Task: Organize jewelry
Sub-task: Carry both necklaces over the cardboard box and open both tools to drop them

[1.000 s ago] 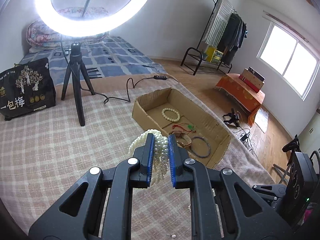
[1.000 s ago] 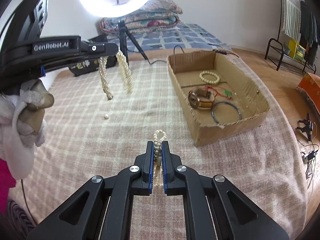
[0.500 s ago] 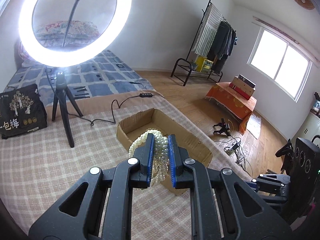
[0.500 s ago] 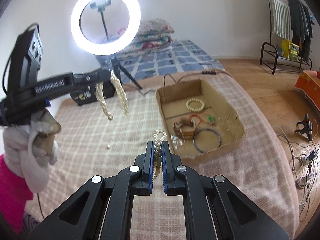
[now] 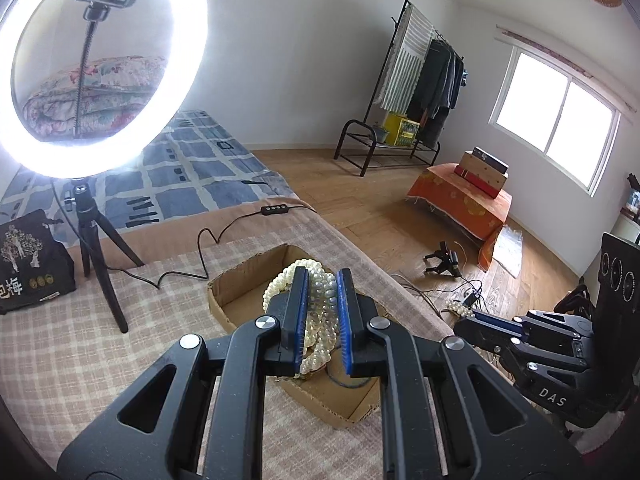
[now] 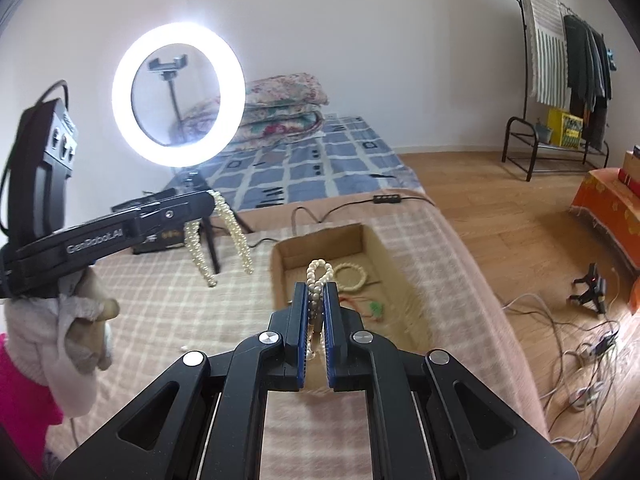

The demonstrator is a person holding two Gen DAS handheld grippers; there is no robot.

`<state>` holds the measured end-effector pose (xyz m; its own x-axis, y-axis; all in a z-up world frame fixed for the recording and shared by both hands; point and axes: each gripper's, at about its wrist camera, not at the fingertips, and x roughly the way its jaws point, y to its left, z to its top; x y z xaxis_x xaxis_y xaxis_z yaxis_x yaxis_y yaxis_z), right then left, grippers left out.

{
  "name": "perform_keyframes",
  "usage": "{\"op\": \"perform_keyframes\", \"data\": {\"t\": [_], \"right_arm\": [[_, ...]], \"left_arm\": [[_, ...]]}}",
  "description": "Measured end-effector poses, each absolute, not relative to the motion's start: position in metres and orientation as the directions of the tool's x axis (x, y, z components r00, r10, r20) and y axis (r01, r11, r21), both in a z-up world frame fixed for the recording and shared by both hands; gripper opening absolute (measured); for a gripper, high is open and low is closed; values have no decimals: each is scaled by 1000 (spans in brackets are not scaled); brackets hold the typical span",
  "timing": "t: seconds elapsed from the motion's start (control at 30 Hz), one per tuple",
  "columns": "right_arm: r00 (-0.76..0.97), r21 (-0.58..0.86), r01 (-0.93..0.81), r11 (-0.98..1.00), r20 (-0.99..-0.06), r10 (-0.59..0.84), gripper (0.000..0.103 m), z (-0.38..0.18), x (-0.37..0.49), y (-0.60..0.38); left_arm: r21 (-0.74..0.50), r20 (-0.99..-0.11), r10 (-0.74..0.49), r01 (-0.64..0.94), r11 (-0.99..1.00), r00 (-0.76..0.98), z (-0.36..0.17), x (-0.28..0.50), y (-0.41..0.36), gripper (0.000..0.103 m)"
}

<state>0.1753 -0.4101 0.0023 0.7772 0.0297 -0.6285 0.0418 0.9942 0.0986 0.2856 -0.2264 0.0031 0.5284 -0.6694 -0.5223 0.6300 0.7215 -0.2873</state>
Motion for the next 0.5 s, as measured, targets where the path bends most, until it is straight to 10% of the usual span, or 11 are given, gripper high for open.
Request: {"op": "perform_keyframes", "data": {"t": [0.5], "right_arm": [[715,76,86,993,-699,-8,6,-34,211,-436]], "left_arm": [[-270,-617,-591,565,780,520,-42,331,-264,12]]}}
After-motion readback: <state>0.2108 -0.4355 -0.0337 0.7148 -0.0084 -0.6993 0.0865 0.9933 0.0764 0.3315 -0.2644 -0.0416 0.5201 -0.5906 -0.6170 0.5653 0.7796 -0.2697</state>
